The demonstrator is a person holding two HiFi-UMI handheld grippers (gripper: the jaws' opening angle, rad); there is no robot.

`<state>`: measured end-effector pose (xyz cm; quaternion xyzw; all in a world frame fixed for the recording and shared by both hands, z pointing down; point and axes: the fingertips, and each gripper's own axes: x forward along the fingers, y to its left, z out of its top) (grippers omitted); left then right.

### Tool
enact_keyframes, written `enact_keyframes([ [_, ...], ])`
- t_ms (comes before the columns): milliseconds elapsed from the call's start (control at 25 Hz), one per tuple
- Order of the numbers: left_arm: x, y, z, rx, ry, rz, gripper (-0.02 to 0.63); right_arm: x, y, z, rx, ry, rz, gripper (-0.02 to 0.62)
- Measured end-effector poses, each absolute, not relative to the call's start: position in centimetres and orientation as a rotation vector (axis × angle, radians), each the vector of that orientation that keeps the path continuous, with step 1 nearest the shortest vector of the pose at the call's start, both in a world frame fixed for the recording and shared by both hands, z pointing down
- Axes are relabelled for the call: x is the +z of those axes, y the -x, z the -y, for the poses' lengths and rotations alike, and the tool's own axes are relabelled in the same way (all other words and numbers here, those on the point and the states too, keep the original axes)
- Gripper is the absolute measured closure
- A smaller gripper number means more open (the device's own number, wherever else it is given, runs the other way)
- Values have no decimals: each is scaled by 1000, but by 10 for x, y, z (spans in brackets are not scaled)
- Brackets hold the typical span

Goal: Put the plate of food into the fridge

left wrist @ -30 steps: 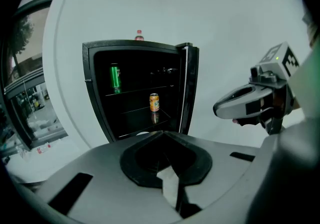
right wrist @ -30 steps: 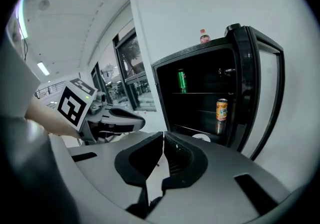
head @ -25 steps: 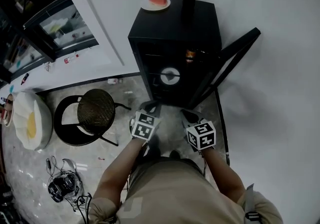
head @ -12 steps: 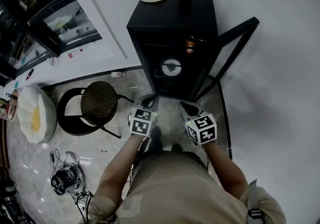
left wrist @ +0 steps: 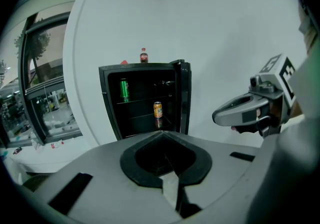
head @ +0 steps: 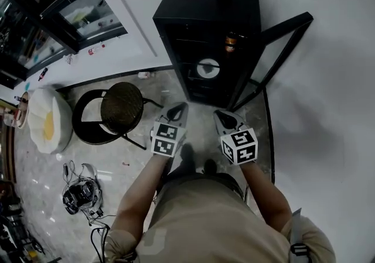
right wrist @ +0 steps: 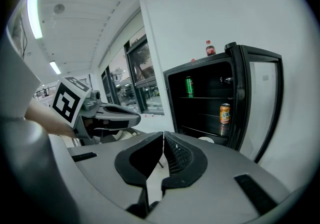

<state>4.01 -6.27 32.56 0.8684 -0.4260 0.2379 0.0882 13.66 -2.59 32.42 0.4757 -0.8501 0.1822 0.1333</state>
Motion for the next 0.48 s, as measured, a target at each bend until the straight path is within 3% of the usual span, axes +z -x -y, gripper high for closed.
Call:
enact_keyframes([
  [480, 307, -16, 53, 642, -2633, 1184, 595, 292, -106, 35, 540, -1395, 2526, 572],
])
